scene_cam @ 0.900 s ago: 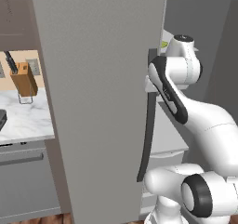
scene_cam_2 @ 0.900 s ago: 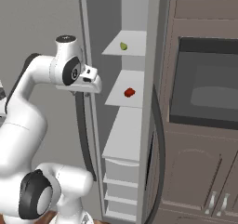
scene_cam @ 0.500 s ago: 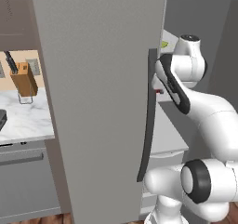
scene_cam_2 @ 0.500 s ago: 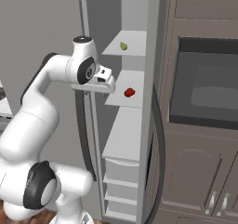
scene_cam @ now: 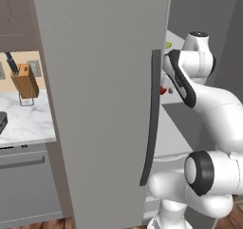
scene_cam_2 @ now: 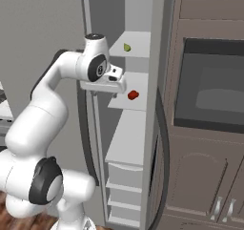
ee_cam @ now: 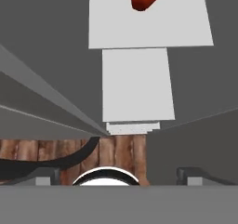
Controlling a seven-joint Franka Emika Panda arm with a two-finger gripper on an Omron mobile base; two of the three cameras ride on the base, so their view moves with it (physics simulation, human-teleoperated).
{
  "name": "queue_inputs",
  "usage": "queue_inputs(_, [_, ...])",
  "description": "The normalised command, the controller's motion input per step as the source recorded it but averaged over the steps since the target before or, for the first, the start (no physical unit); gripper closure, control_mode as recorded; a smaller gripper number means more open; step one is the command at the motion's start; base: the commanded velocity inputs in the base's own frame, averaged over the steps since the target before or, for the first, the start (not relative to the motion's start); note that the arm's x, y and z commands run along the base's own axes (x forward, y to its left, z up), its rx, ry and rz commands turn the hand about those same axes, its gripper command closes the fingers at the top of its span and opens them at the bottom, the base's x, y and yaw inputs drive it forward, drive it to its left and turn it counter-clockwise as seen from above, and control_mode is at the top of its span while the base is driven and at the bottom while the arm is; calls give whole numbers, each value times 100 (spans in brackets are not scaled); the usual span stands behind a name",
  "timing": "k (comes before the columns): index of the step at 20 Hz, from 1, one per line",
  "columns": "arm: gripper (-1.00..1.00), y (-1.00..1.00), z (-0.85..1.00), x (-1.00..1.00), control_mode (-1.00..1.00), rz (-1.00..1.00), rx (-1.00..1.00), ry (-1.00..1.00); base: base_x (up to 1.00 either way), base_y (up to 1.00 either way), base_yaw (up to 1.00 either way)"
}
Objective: Take the bell pepper and lemon wedge out of the freezer and place them in the tupperware container on the counter. Then put the tupperware containing the vegetables back in the freezer.
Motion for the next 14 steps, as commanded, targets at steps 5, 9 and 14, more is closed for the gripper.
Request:
queue_inputs(5, [-100,-19,-31,-4,-100,0,0,-29,0,0,0])
queue_inputs(9, [-100,-26,-43,-2,-100,0,1,-31,0,0,0])
queue_inputs(14, [-100,-30,-19,0,-100,0,6,-22,0,0,0])
